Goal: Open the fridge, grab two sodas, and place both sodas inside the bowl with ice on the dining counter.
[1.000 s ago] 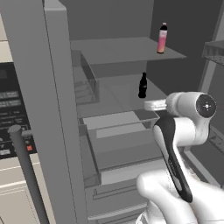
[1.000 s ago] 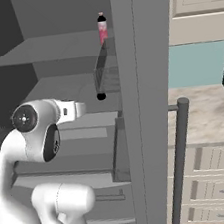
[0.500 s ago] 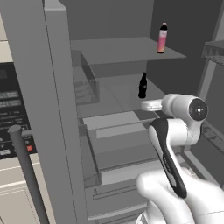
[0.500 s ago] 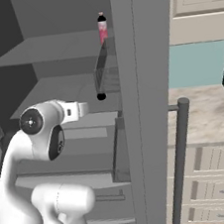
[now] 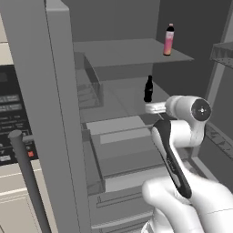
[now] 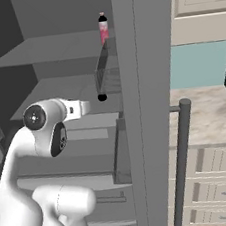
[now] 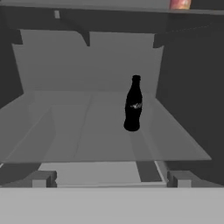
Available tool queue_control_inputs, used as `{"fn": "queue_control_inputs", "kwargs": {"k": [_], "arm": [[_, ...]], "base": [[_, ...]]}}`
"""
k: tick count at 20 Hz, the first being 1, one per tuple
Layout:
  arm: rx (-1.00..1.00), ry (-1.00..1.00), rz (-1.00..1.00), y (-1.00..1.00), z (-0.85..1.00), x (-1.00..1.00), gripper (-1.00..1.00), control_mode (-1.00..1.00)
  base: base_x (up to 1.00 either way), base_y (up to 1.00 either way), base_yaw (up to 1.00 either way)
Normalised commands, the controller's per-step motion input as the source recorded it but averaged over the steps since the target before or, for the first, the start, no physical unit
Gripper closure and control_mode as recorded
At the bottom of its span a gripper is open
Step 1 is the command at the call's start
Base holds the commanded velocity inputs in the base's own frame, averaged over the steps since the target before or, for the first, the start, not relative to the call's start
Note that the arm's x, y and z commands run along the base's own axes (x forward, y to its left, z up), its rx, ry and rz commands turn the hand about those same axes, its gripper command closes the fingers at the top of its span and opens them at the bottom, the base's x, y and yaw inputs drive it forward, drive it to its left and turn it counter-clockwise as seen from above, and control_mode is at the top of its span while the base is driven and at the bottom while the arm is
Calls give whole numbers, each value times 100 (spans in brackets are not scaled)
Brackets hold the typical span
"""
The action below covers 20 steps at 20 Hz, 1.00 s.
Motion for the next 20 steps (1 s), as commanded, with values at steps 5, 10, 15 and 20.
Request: {"fn": "queue_control_inputs", "kwargs": {"k": [5,10,15,20], "arm": [[1,0,0,-13,0,39,-100,-100],[0,0,0,-15,0,35,-100,-100],[0,0,0,-10,0,30,-100,-100],[1,0,0,-15,0,26,-100,-100]], "base": [[0,0,0],[0,0,0],[0,0,0],[0,0,0]]}}
